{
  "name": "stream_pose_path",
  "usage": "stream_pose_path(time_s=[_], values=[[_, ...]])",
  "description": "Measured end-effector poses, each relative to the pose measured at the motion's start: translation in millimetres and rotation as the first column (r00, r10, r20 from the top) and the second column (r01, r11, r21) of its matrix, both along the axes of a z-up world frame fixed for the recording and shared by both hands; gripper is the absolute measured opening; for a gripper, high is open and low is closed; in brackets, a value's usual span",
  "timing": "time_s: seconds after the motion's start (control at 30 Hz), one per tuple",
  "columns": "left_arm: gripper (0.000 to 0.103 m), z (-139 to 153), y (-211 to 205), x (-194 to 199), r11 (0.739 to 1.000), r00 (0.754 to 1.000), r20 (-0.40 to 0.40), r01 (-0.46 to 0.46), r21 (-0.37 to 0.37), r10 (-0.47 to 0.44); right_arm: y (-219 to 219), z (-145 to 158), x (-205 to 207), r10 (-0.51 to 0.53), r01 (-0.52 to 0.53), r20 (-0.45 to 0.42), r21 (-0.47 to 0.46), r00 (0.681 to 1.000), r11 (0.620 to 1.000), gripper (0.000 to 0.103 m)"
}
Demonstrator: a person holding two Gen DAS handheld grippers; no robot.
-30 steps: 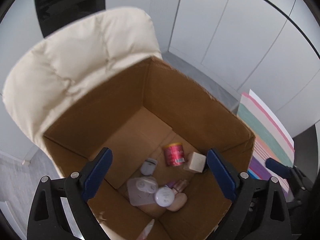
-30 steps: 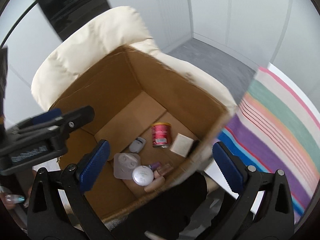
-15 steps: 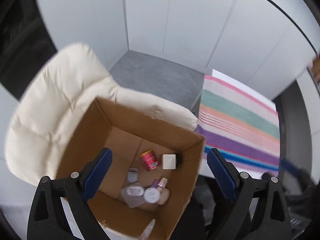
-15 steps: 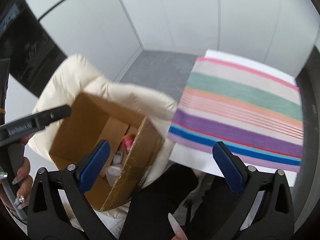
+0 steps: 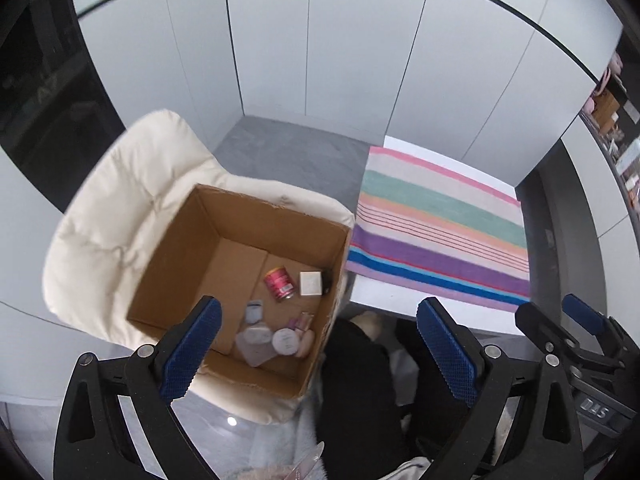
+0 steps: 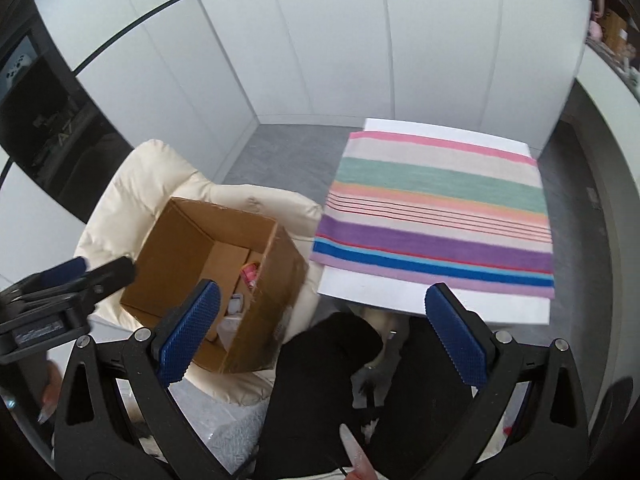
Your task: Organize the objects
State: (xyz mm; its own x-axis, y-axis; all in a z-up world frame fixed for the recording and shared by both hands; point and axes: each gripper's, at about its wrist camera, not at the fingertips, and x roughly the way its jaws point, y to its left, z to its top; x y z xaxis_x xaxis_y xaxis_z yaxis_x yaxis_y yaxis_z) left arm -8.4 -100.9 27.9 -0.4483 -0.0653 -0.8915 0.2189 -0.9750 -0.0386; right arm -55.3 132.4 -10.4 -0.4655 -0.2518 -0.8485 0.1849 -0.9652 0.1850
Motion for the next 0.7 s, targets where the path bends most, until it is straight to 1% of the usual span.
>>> stream_pose_path(time_s=[0.07,0.13,0.23,0.33,0.47,0.7], values=[[0.099,3.4,8.6,7.0,0.999,1.000,0.006,0.024,-0.035,-0.023,3.0,-0.5,8.3,-0.046,0.046,-0.011,0.056,0.999,0.997,0.103],[0.099,3.9,17.5,10.7,0.997,0.999,0.015,0.048,-0.063,-0.047,5.8,1.2,15.6,-0.060,0.061,-0.022,0.081,0.998,0.995,0.103],[0.099,2.3,26.6,11.5,0.995,0.996,0.033,0.086,-0.058,-0.084,13.5,3.6,23.2,-0.068,0.070,-0.026,0.072,0.997,0.995,0.103],[0.099,-0.6,31.1,11.4,0.993,0.994,0.046,0.104,-0.052,-0.101,15.3,6.4,28.6,-0.071,0.074,-0.037,0.079,0.997,0.994,0.103],[0.099,-1.4,34.5,11.0,0.992,0.994,0.046,0.103,-0.066,-0.100,13.2,6.3,33.0,-0.060,0.064,-0.038,0.085,0.997,0.994,0.103],[0.099,-2.1,38.7,12.3,0.991,0.993,0.051,0.114,-0.067,-0.111,17.7,6.6,34.4,-0.062,0.064,-0.033,0.076,0.998,0.995,0.103]])
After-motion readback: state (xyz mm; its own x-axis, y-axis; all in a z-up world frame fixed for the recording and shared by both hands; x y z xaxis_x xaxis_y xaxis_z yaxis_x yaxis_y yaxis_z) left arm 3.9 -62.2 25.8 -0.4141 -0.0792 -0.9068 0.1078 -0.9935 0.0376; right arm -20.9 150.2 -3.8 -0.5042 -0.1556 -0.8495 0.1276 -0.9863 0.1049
